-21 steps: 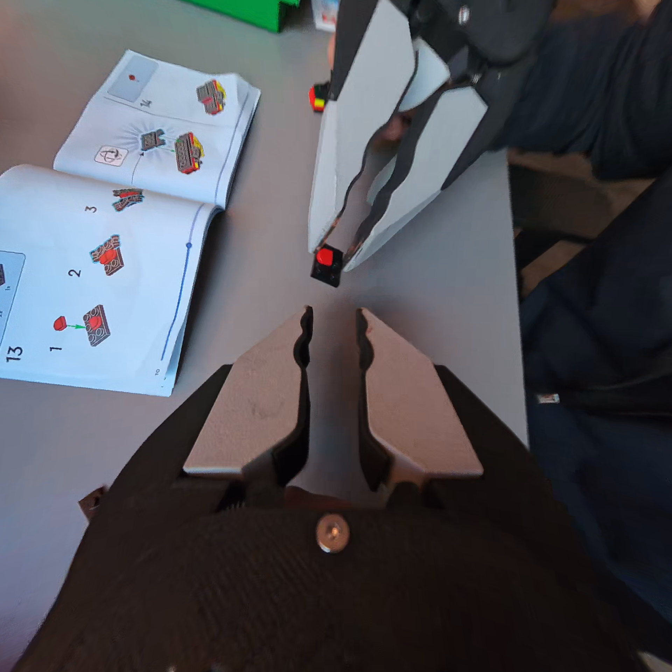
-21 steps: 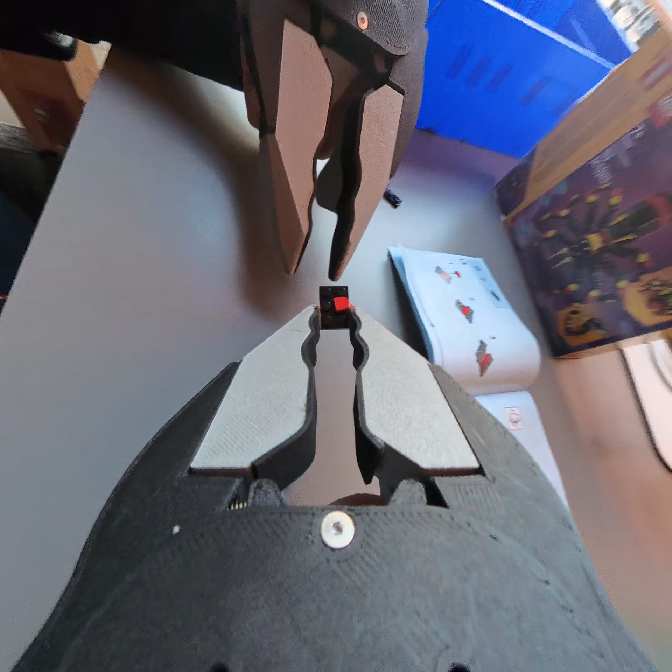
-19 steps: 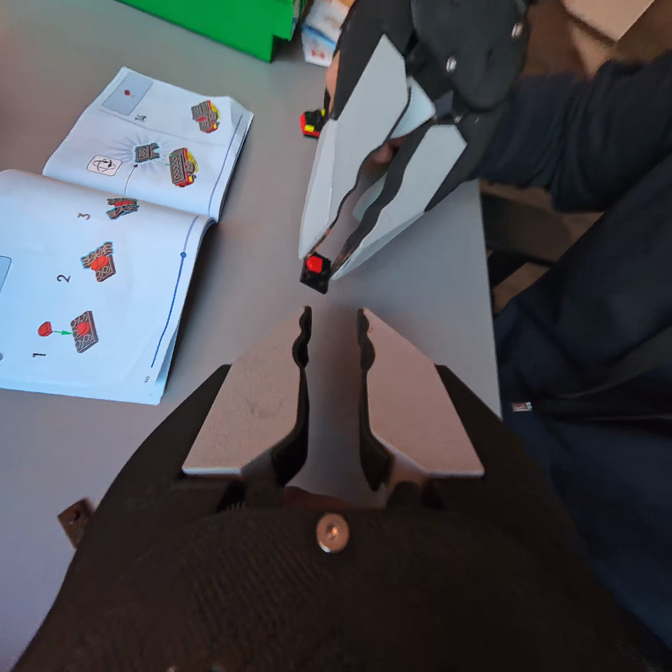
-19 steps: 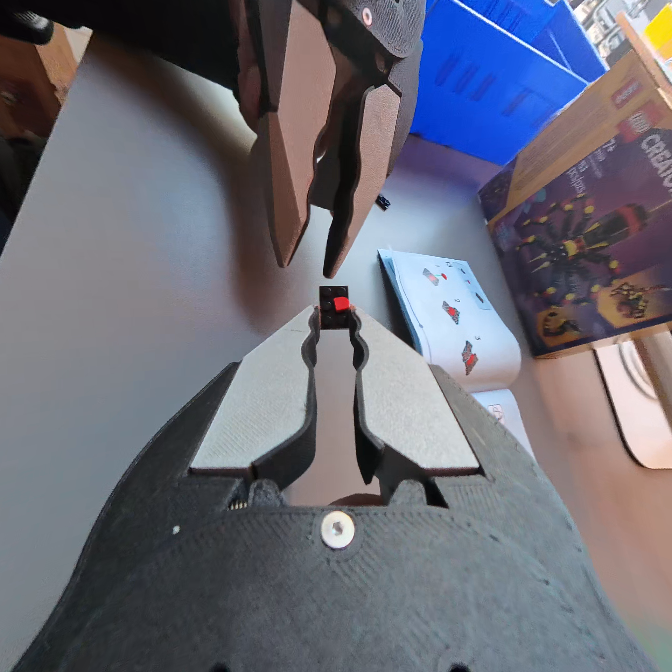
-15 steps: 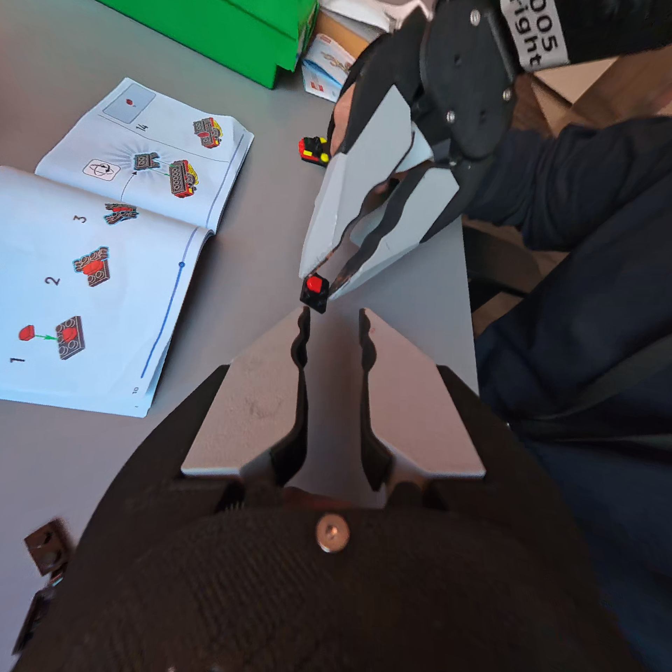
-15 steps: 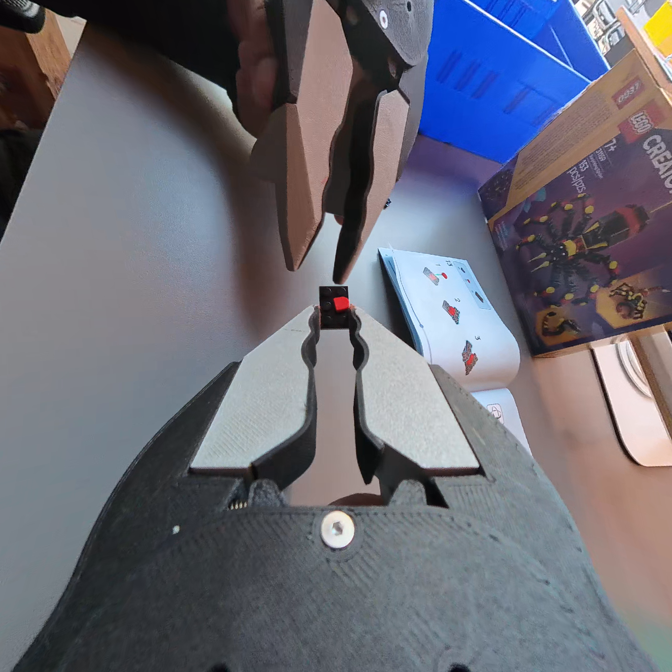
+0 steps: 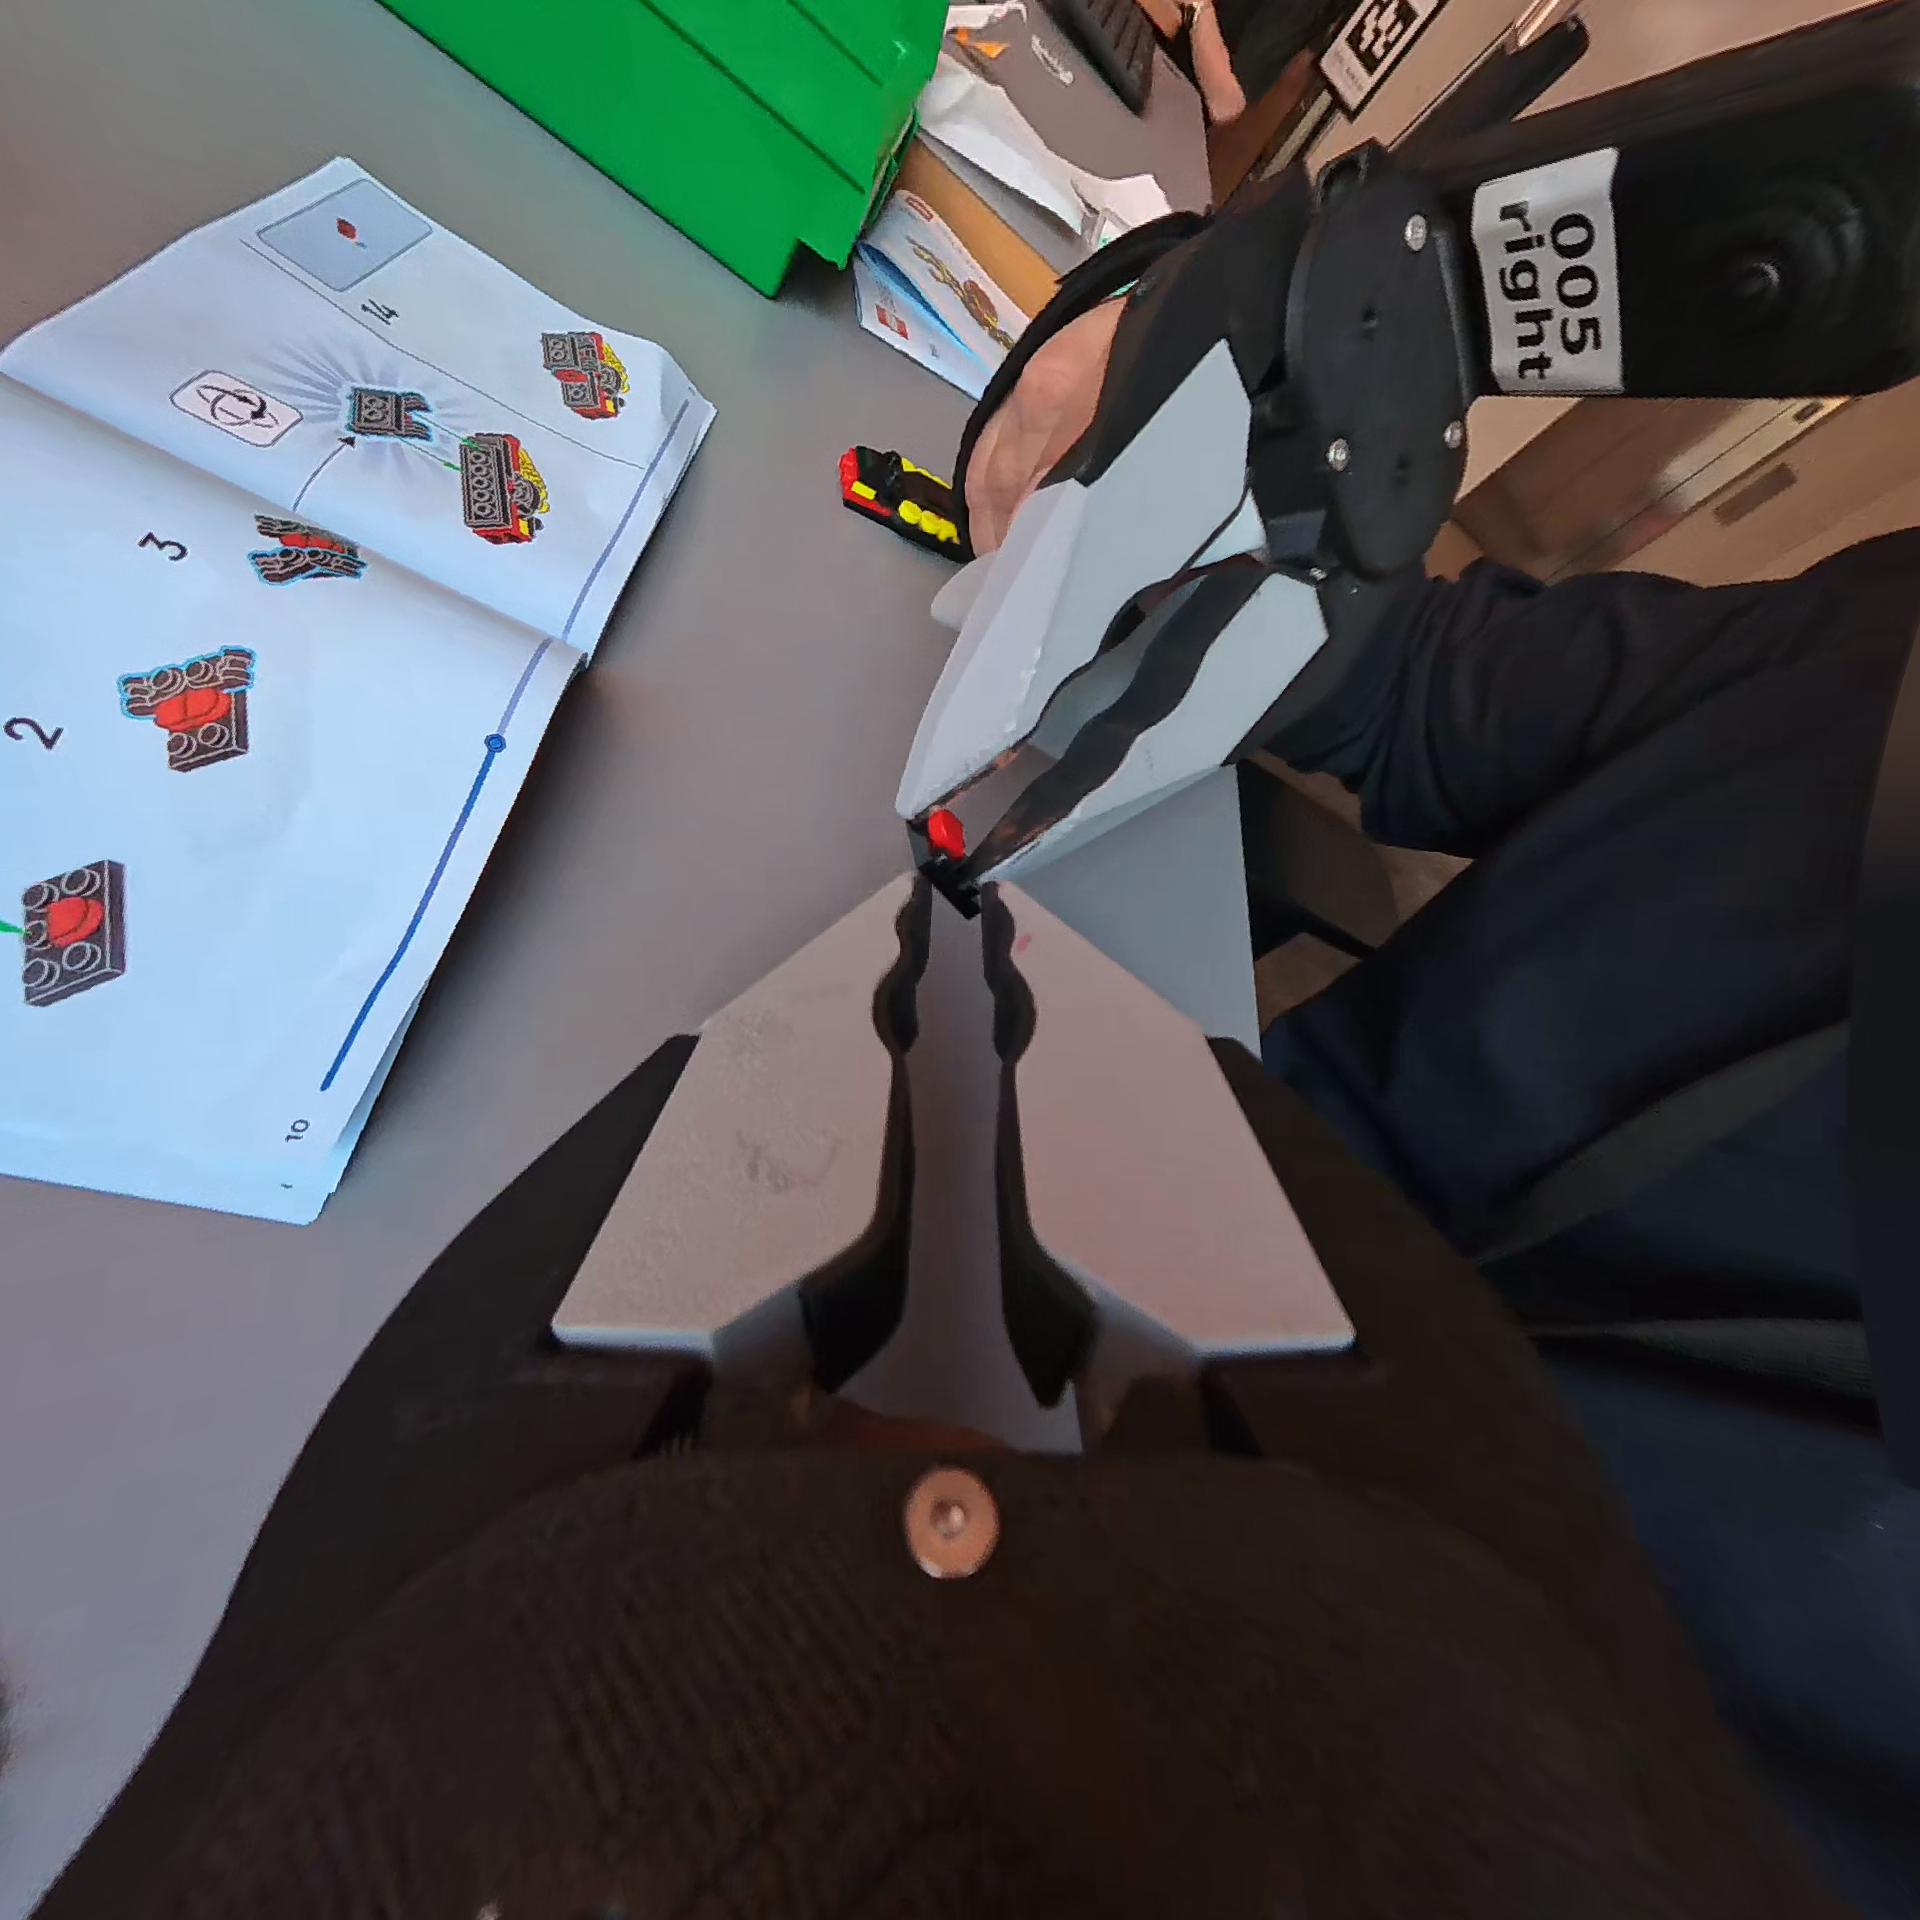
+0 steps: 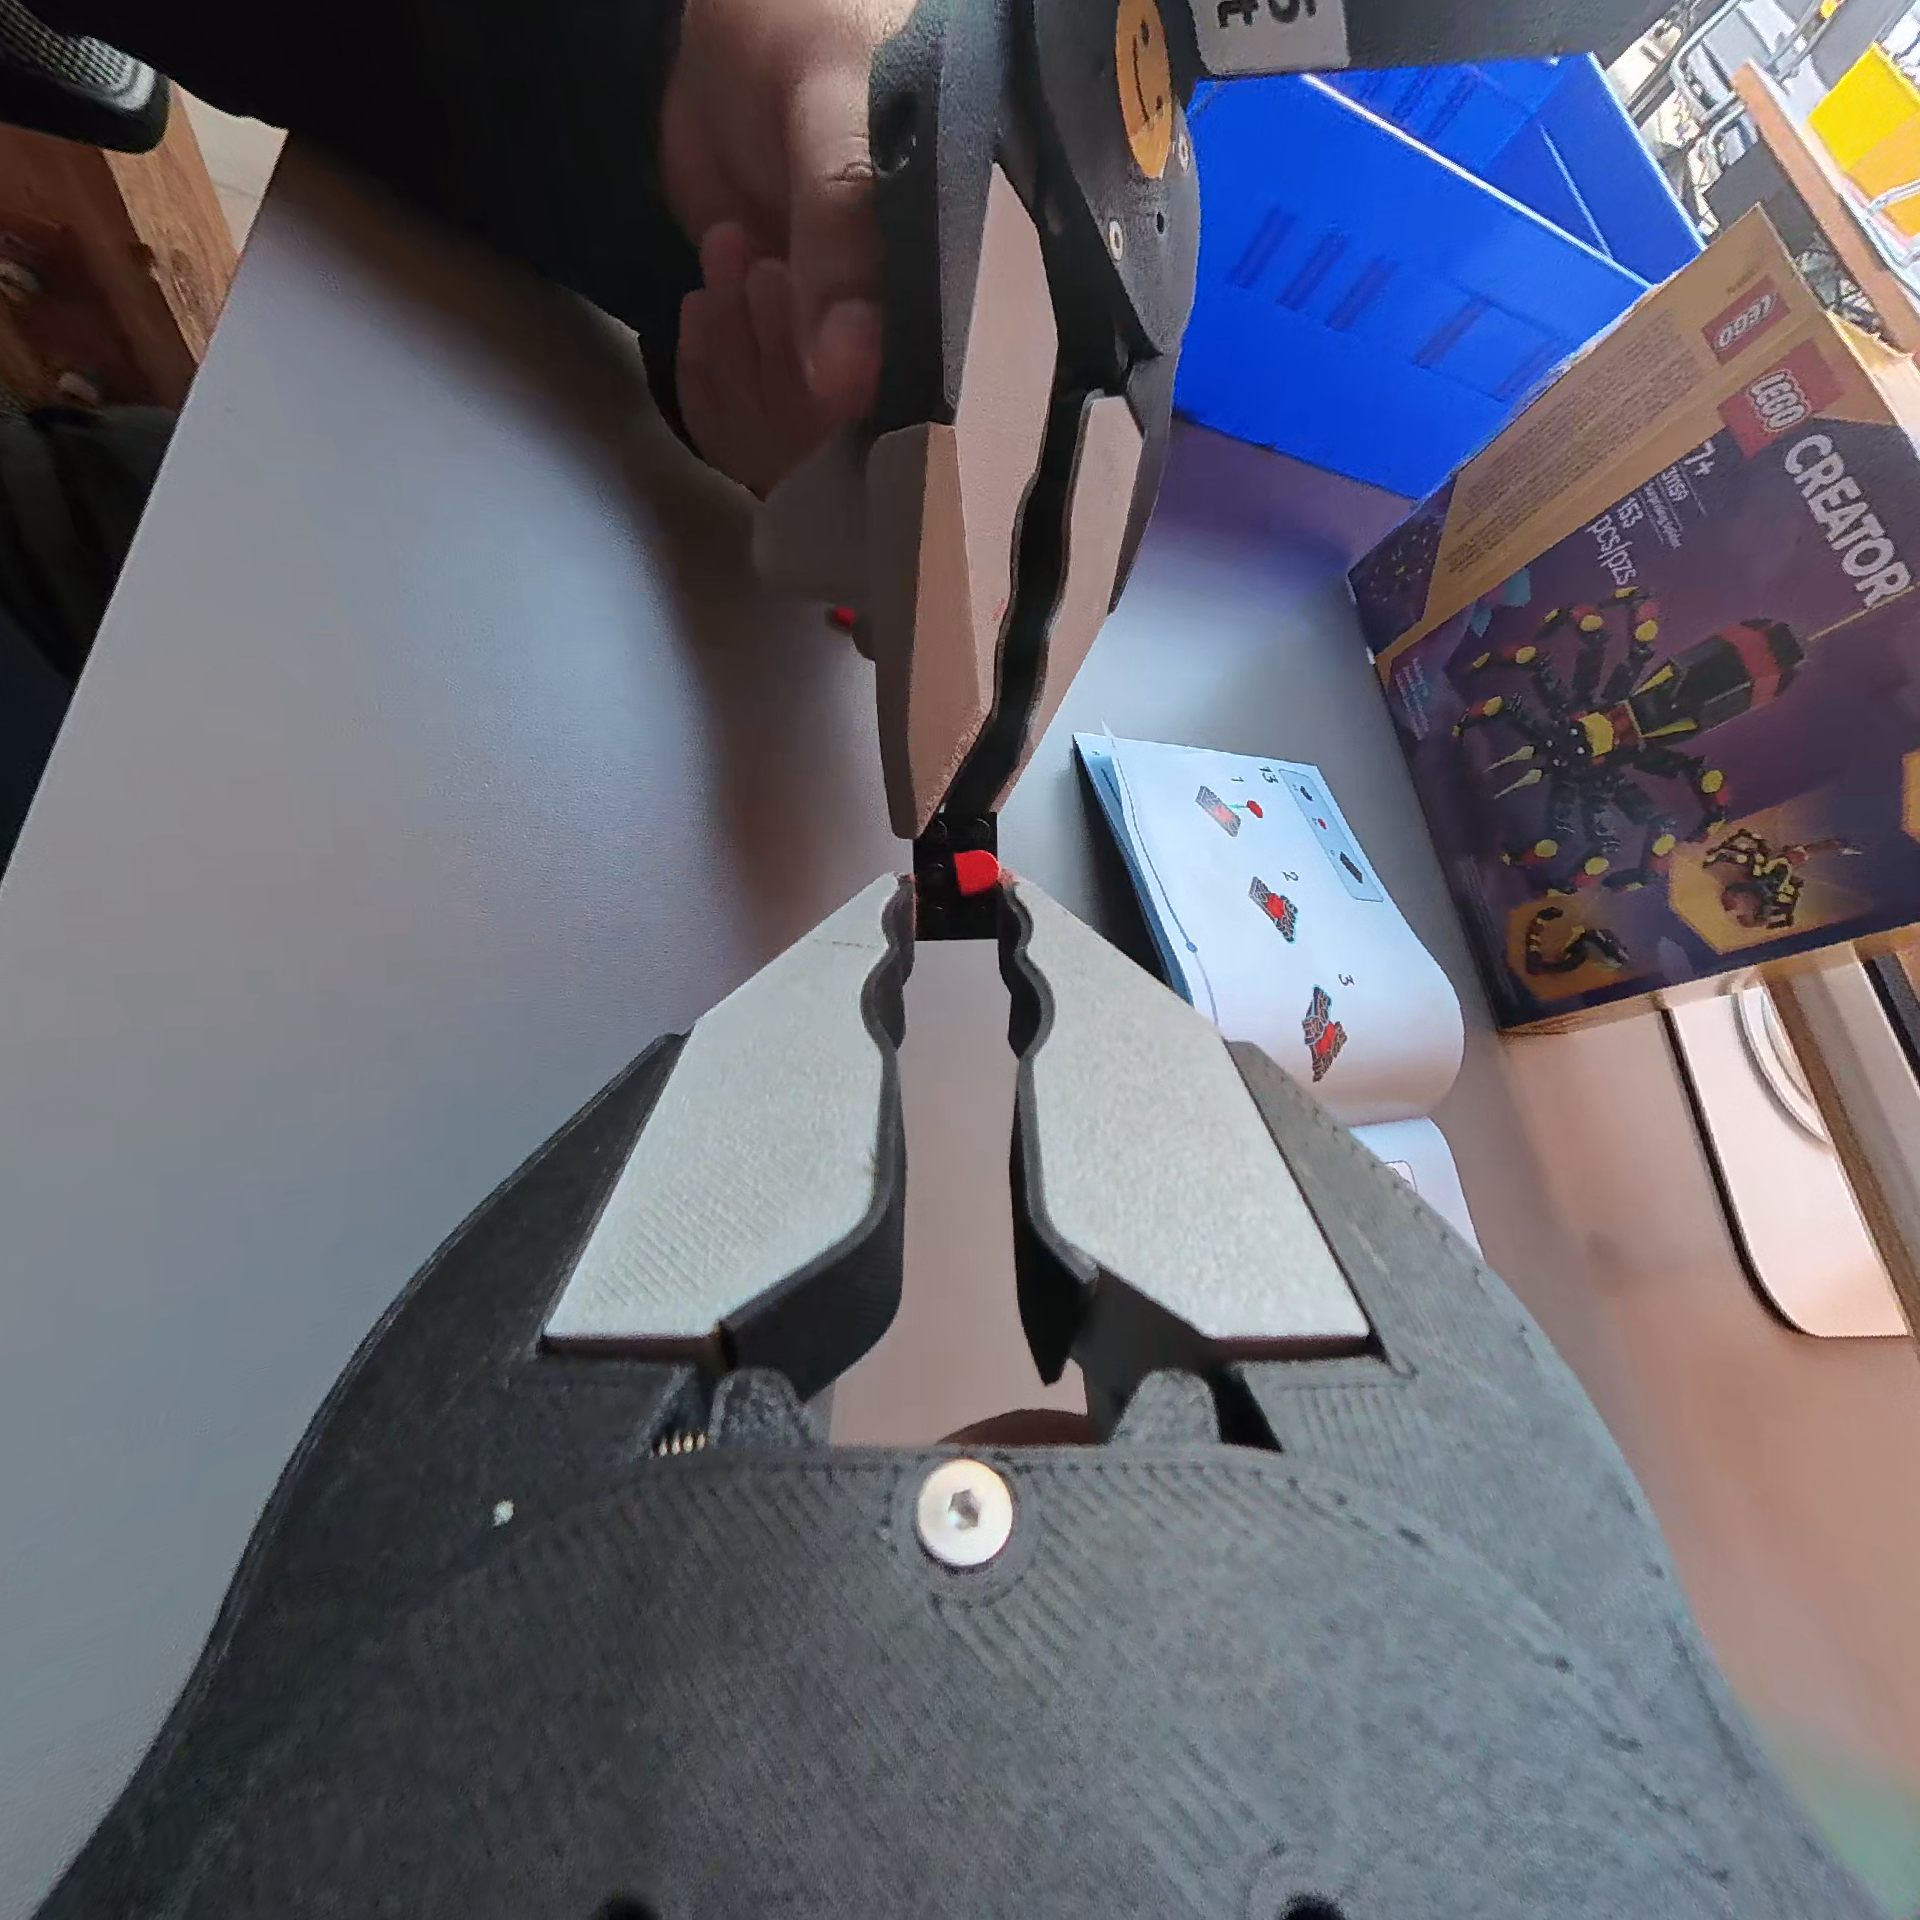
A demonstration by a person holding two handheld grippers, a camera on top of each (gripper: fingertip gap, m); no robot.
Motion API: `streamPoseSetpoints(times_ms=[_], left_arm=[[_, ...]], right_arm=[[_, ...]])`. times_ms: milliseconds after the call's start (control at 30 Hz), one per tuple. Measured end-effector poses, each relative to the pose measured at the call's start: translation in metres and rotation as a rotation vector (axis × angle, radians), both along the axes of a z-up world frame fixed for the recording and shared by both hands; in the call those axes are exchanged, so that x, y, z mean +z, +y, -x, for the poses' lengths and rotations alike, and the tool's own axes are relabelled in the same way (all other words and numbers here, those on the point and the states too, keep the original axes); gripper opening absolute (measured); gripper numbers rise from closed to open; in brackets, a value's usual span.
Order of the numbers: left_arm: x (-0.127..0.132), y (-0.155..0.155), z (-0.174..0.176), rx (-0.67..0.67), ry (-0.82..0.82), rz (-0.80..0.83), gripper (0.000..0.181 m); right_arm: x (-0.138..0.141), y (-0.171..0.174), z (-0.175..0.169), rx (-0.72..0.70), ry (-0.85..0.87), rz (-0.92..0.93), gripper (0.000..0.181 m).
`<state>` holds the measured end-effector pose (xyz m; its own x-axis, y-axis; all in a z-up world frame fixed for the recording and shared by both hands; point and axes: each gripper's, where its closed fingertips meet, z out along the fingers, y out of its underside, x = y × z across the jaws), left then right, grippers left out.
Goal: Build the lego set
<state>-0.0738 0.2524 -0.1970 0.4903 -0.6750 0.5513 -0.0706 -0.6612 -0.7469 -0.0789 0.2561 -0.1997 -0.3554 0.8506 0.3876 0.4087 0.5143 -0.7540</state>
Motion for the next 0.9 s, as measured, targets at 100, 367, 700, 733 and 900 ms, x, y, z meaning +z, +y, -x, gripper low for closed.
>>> streamPoseSetpoints(times_ms=[100, 367, 700, 733, 900], left_arm=[[-0.0001, -0.0002, -0.0013, -0.004, -0.016, 0.015, 0.006], [0.0059, -0.0006, -0.0036, -0.011, -0.116, 0.062, 0.006], [0.0056, 0.0002, -0.0063, -0.016, -0.138, 0.065, 0.005], [0.0056, 0.0005, -0.0064, -0.014, -0.142, 0.069, 0.005], [0.003, 0.0031, -0.0048, 0.003, -0.135, 0.07, 0.003]], right_arm=[[-0.0011, 0.0, -0.0009, 0.002, -0.008, 0.0, 0.013], [0.003, -0.0001, -0.0022, 0.001, -0.002, 0.0, 0.013], [0.0057, 0.0007, -0.0022, -0.004, 0.008, -0.013, 0.013], [0.0058, 0.001, -0.002, -0.006, 0.008, -0.015, 0.013], [0.0052, 0.0031, -0.0022, -0.015, -0.001, 0.029, 0.015]])
